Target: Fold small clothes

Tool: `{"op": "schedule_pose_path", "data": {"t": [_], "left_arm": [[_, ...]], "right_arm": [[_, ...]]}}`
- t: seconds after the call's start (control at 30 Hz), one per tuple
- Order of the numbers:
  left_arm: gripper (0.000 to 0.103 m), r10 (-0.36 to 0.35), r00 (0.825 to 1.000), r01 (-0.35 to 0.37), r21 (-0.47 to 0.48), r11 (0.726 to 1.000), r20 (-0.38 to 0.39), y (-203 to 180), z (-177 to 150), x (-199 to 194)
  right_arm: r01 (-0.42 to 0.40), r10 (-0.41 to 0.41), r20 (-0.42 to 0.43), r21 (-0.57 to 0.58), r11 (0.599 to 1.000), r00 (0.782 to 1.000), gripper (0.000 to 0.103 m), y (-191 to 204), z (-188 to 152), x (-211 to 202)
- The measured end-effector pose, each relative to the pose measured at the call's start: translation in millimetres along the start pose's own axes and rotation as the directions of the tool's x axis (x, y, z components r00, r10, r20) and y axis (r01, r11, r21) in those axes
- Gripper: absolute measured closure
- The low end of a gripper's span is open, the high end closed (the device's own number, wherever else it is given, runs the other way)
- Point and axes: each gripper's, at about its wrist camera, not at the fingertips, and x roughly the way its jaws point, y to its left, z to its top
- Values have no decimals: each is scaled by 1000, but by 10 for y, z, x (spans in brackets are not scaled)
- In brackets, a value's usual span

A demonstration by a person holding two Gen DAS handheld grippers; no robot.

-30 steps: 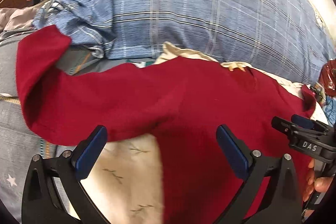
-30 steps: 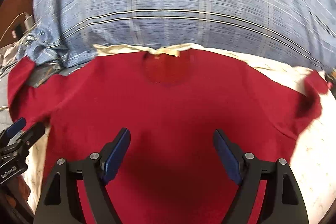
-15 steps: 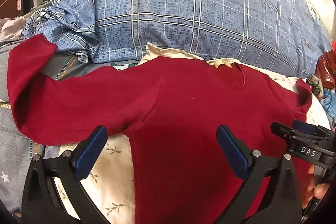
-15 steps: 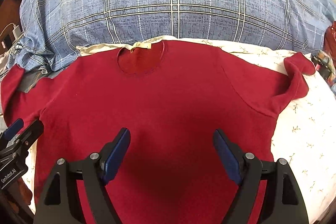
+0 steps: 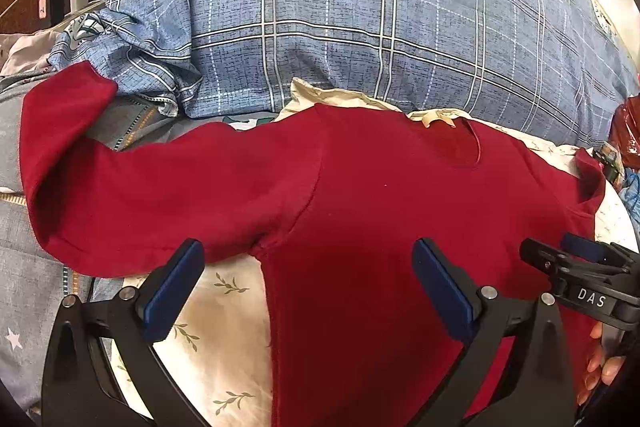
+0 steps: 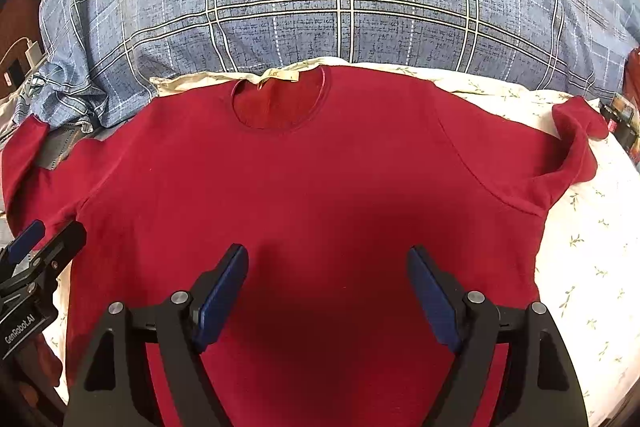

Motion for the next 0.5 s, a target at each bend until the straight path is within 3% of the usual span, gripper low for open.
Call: {"op": "schedule_pose_path", "data": {"t": [0.5], "left_arm": [[0, 20, 1000, -20, -24, 1000, 0, 80, 19, 19]], "right_arm": [[-20, 19, -16, -23, 1000, 1000, 20, 86, -12, 43]]}}
